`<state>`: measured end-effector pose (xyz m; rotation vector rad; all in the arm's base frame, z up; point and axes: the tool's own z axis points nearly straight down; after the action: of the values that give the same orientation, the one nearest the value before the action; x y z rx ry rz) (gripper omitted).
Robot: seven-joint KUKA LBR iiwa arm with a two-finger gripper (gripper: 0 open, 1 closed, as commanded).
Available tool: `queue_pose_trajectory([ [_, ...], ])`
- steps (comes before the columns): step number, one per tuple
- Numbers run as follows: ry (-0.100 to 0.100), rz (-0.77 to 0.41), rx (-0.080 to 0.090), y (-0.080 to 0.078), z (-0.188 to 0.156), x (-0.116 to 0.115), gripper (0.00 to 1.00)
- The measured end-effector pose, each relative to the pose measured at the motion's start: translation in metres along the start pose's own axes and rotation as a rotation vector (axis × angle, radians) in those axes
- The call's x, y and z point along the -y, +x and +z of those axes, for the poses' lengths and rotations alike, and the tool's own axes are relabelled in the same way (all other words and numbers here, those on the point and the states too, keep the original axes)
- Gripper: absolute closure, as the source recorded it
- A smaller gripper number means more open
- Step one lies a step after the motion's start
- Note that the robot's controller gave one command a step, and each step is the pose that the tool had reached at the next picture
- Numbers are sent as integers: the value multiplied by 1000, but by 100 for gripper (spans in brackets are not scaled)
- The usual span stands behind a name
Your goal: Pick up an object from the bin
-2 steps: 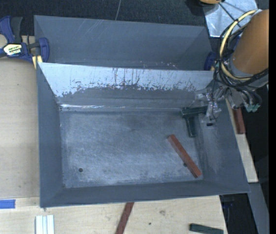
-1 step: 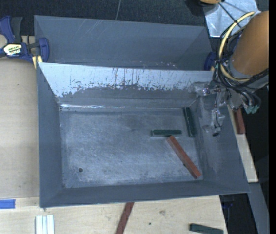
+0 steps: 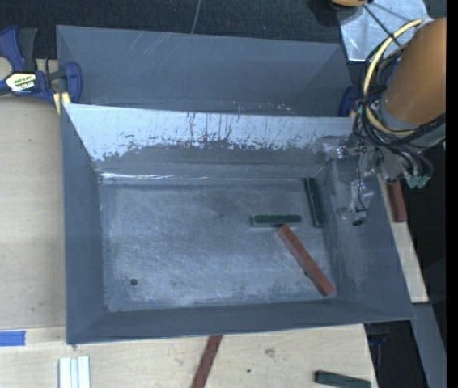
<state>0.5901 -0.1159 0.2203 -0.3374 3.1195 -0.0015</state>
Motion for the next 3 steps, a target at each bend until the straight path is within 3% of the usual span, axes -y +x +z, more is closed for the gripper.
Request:
queue_pose_trajectory([
  [1, 6, -61, 7, -9, 22, -20, 0],
  [2, 0, -229, 5, -17, 92, -41, 0],
  [3, -1, -399, 2, -29, 148, -37, 100],
])
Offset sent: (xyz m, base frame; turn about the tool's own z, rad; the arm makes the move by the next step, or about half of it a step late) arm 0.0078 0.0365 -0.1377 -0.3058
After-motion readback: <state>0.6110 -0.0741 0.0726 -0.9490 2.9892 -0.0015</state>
